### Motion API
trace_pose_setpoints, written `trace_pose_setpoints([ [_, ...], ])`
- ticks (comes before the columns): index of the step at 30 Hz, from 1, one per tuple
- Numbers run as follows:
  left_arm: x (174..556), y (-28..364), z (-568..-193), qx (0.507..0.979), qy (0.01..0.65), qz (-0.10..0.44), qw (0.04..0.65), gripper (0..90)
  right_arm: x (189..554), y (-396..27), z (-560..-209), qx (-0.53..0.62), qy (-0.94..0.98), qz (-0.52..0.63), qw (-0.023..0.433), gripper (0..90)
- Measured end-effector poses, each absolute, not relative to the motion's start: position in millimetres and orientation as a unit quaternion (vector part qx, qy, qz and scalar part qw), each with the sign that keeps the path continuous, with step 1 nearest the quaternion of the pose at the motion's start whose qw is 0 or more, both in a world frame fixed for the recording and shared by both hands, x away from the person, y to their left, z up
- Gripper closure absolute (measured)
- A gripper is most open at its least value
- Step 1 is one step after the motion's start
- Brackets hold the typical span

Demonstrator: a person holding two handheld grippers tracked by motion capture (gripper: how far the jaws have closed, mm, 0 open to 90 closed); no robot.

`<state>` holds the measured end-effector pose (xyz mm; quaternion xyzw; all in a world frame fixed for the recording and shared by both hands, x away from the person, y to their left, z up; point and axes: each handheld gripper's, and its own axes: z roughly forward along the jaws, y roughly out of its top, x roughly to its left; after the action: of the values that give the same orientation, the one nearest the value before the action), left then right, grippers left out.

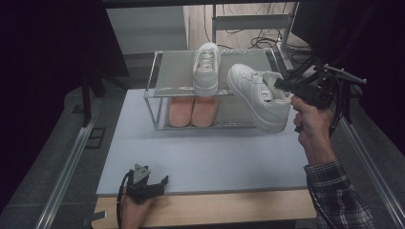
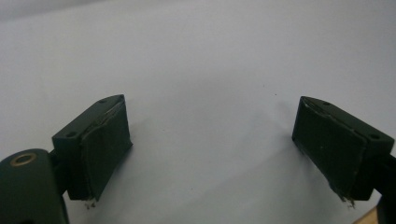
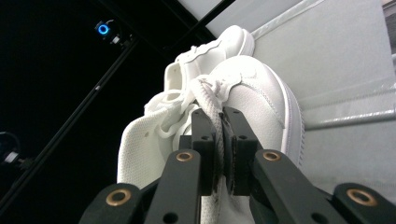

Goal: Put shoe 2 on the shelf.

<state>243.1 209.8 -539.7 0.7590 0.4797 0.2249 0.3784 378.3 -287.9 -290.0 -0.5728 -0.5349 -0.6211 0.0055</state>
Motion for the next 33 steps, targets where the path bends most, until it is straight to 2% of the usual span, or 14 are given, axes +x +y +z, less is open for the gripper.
trace_pose_setpoints([
  [26,243,210,-540,0.758,0.480,0.225,0.379,11.2,442,-258,-303,-0.605,-0.522,-0.598,-0.060,83.7],
  [33,243,210,-540,0.759,0.480,0.226,0.379,11.2,445,-255,-304,-0.593,-0.530,-0.604,-0.057,74.7],
])
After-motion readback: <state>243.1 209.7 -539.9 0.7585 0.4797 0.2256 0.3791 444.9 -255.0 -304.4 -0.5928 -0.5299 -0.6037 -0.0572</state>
